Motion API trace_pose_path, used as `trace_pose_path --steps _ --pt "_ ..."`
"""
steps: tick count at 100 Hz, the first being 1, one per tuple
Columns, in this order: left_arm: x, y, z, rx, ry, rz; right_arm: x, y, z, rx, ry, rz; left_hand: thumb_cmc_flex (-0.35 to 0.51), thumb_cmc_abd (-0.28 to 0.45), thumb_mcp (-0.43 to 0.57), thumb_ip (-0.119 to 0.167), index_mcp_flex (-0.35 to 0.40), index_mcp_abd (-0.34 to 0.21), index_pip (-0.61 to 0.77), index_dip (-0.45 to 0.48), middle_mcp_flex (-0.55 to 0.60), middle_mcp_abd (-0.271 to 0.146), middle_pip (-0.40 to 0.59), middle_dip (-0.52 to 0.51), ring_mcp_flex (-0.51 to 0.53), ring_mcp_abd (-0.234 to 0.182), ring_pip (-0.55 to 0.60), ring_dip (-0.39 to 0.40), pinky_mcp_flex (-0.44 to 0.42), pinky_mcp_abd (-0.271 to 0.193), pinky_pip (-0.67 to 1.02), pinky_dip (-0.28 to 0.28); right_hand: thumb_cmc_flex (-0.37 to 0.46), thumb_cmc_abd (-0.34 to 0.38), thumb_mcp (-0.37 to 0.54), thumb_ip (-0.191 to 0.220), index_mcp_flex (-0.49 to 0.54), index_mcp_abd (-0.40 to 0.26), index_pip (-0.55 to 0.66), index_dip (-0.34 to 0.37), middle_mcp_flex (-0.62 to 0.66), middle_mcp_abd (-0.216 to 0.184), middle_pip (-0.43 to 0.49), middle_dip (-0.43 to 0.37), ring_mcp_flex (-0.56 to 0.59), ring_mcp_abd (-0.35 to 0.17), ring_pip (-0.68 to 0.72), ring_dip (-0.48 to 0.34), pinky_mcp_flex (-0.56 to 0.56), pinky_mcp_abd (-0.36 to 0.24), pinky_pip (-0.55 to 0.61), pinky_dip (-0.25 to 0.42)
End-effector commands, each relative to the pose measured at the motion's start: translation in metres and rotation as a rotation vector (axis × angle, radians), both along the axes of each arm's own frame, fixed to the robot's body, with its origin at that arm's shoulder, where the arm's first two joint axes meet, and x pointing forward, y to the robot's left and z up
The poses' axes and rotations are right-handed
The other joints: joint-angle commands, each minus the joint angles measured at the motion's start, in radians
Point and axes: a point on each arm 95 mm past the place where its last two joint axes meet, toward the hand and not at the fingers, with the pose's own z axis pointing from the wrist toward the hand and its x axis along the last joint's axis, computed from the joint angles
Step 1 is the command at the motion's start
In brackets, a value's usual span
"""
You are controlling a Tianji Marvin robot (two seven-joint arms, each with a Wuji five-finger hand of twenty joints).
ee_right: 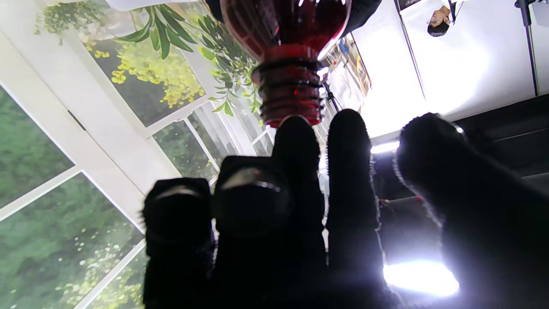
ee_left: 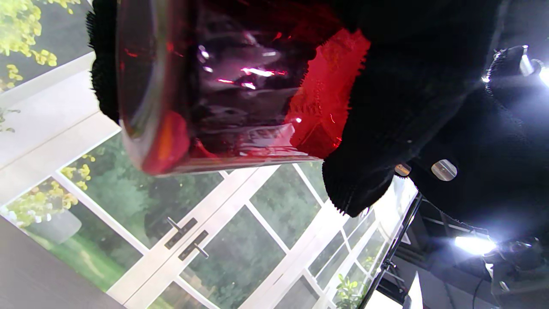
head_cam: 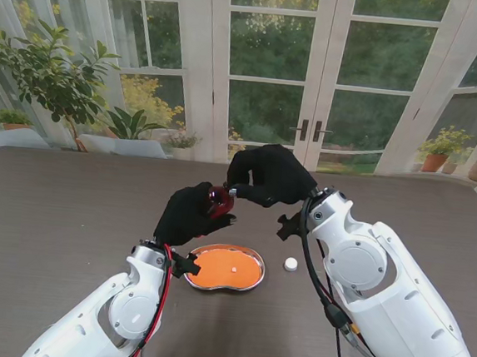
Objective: Collect the cotton balls from the tray into a sample bottle
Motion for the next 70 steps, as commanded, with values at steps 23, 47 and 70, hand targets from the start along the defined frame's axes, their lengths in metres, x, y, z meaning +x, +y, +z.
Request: trace_pose_path --steps 23,47,70 --pt "-0.001 -0.004 0.005 0.01 0.001 -0.02 0.004 -0.01 0.002 0.014 -0.006 -0.078 0.271 0.314 0.291 0.018 0.136 -0.19 0.173 0.015 0.049 -0.033 0.005 0.019 0.032 0.047 0.073 0.017 -0.004 -0.035 0.055 0.019 -0.084 0.052 -0.025 0.139 -0.059 0.025 -0.217 0.119 -0.029 0.001 -0.034 -0.025 0.019 0.008 0.009 0.0 -0.001 0.007 0.012 0.027" --pt "-0.005 0.002 0.008 0.034 -0.004 -0.019 0.011 -0.018 -0.008 -0.013 -0.047 -0.177 0.271 0.314 0.29 0.018 0.134 -0.192 0.174 0.015 0.049 -0.034 0.005 0.02 0.032 0.046 0.073 0.017 -0.004 -0.036 0.055 0.019 -0.098 0.014 -0.03 0.193 -0.068 0.056 -0.242 0.186 -0.033 -0.008 -0.023 -0.024 0.02 -0.01 0.016 0.001 0.017 0.0 0.017 0.021" --pt "-0.011 0.009 0.008 0.058 0.0 -0.018 0.018 -0.02 -0.033 -0.094 -0.046 -0.23 0.27 0.314 0.291 0.018 0.135 -0.193 0.175 0.016 0.05 -0.034 0.005 0.02 0.033 0.046 0.074 0.017 -0.004 -0.036 0.055 0.019 -0.088 -0.016 -0.027 0.189 -0.065 0.09 -0.232 0.203 -0.035 -0.01 -0.015 -0.025 0.02 -0.017 0.018 0.0 0.028 0.0 0.017 0.012"
